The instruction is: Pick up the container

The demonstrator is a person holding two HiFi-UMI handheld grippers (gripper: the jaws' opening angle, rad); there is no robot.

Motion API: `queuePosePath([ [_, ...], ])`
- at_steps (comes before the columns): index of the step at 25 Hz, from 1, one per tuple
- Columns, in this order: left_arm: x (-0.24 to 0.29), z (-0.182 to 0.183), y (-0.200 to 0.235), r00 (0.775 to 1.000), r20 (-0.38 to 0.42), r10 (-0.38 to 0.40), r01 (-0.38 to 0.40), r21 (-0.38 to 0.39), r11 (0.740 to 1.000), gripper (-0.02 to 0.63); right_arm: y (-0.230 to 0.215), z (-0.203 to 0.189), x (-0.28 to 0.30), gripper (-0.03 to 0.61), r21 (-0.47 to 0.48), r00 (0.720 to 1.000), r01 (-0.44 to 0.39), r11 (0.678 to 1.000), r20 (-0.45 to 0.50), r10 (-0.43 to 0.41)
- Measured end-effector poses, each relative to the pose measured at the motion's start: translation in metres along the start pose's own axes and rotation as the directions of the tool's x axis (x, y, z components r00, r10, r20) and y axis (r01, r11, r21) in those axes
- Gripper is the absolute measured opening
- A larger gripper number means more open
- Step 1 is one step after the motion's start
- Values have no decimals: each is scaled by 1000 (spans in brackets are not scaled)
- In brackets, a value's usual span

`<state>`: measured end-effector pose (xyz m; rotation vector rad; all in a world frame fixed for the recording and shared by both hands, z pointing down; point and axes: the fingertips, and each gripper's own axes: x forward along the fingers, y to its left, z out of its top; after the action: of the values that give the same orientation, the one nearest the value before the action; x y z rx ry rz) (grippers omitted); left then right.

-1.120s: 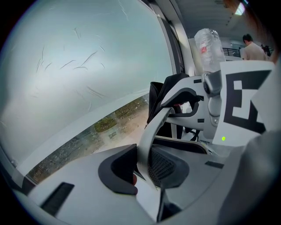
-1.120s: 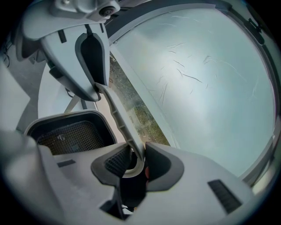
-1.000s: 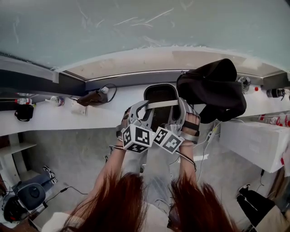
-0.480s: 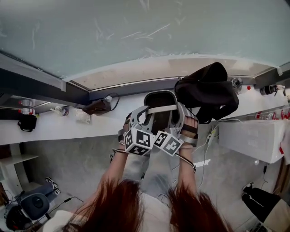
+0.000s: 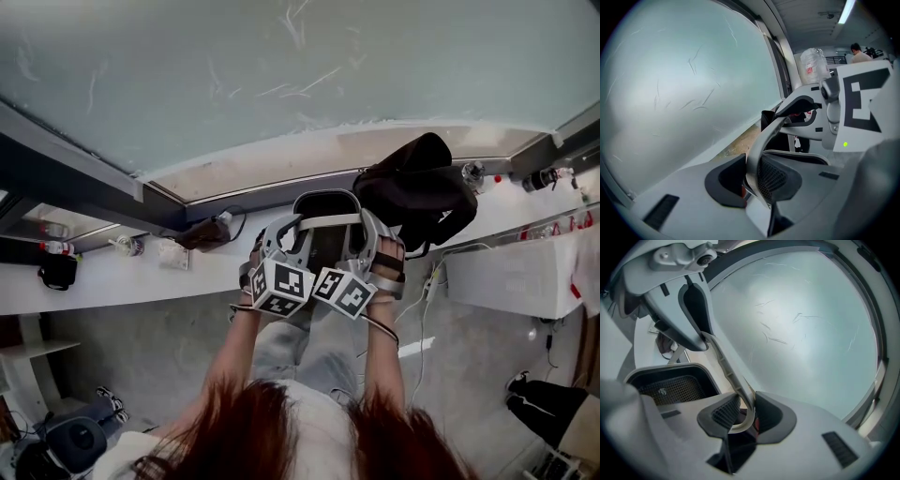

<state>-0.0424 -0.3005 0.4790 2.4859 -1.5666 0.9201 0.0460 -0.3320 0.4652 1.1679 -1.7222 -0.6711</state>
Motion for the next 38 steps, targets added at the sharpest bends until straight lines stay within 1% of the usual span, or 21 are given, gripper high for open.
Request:
queuePosePath([
  [7,-17,35,16,997,81,10,-14,41,999,84,-31,16,-15,112,54,999,48,997,4,-48],
  [12,-25,57,27,990,136,21,-29,55,998,87,-47,22,-23,106,66,996,86,994,22,-88],
  [20,-43,97,25,978,210,-5,-15,91,996,91,-79,24,-50,101,133,993,116,984,19,-120],
  [23,-58,112,21,973,229,-20,-4,105,995,91,-92,26,-67,101,157,990,126,979,36,-133],
  [25,-68,123,19,969,246,-17,-10,110,994,91,-103,28,-79,101,164,987,139,977,52,-149],
  [32,-109,159,-2,953,302,10,-54,140,989,91,-135,27,-129,101,186,977,164,969,107,-186],
  [38,-142,178,-27,944,329,34,-96,173,980,91,-151,19,-170,101,199,965,185,962,149,-217],
])
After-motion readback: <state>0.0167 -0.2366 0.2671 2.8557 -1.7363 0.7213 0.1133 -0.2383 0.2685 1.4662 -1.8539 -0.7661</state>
